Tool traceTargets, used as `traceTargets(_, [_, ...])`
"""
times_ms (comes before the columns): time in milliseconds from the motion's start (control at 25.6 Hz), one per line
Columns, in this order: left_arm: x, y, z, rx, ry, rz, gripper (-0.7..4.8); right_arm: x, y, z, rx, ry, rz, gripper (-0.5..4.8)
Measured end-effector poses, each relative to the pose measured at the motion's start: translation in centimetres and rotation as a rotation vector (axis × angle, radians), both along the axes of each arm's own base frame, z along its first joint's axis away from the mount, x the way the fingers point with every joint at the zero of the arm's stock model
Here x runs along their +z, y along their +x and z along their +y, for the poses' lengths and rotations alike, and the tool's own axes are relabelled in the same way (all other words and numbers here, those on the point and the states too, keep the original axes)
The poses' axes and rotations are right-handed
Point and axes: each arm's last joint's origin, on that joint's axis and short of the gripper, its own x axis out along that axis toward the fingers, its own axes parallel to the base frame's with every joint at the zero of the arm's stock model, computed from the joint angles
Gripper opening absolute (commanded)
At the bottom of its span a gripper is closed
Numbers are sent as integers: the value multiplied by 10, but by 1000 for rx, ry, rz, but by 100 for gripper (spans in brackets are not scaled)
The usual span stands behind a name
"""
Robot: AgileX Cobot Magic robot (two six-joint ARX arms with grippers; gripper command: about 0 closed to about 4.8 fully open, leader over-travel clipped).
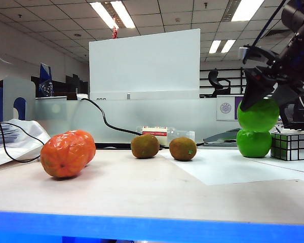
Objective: Put the same fruits together.
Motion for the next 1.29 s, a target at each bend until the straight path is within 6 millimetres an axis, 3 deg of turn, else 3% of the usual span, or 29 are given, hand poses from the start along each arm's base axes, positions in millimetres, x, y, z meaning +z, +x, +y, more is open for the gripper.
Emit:
traceTargets(234, [0,-4,2,0,-3,-7,479,-7,6,0,-7,-8,-5,479])
traceTargets(546, [0,-5,2,1,-7,-7,479,-43,17,0,-8,-12,106,479])
traceTargets(1054, [-2,-10,4,2,-13,2,479,-44,21,0,0,-2,83,479])
traceTargets(1288, [-2,-10,4,2,-14,3,479,-58,26,0,5,4,112,479])
